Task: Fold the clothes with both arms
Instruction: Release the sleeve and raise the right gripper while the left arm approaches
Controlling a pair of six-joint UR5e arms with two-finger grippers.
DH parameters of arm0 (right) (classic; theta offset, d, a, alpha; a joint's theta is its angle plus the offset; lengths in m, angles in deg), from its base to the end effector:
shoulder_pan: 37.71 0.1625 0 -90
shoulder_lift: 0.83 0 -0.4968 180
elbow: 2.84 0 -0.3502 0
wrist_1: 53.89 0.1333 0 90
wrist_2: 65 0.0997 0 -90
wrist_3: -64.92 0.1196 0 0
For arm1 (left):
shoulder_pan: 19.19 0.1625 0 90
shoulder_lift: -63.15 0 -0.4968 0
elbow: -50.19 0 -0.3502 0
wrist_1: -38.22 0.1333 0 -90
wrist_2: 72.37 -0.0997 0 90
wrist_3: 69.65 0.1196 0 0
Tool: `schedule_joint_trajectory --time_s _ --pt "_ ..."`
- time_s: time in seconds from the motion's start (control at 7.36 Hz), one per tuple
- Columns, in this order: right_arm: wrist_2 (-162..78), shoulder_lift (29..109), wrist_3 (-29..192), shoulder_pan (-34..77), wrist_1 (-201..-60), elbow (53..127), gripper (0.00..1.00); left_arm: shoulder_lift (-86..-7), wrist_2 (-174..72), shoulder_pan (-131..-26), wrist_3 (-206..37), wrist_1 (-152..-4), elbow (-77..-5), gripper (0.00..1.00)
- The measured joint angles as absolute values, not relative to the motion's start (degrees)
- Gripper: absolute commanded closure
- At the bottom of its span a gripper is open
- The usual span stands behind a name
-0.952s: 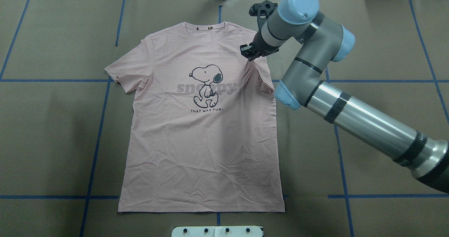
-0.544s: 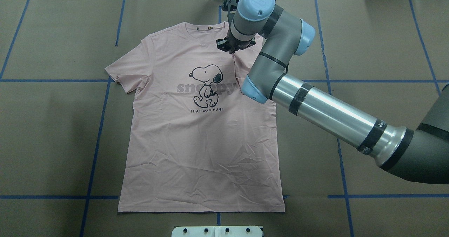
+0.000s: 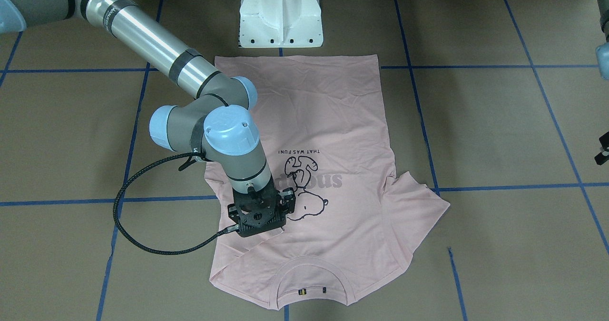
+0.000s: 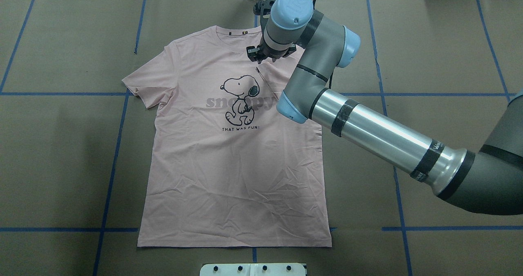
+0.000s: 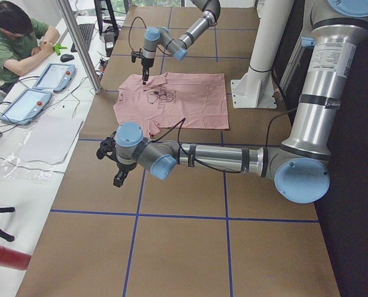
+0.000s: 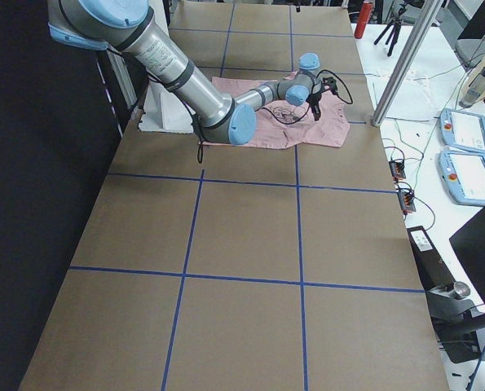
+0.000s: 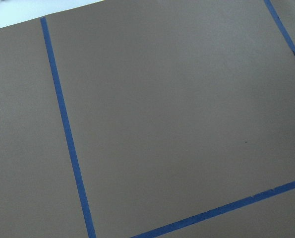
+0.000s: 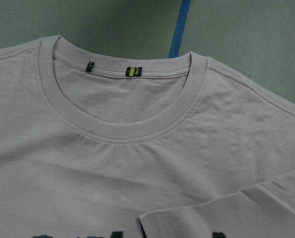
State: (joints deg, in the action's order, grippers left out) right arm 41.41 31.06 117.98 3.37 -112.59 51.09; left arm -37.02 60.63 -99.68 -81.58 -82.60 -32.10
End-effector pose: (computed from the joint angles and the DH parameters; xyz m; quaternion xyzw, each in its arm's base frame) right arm -0.6115 -0.6651 0.2821 0.1805 -0.4255 -0.0321 0.8862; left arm 0.0430 -0.5697 0.6549 0.1965 0.3946 0.0861 0.8935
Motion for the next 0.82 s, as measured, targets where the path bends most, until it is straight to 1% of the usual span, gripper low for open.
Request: schedule_joint_trajectory --time_s 0.27,0.41,0.82 --pt "41.32 31.34 119.15 3.32 -113.67 52.30 0.00 -39.97 60.25 -97.85 -88.83 -82.55 -32.16 0.00" --pt "41.56 32.16 119.87 3.40 -117.87 55.39 0.00 -41.88 58.55 -94.71 -96.45 -83.10 -32.39 0.00" --pt "43.72 37.20 120.26 5.13 -142.12 71.63 0.00 -44.78 43.07 -80.45 -124.07 -90.05 -32.65 0.00"
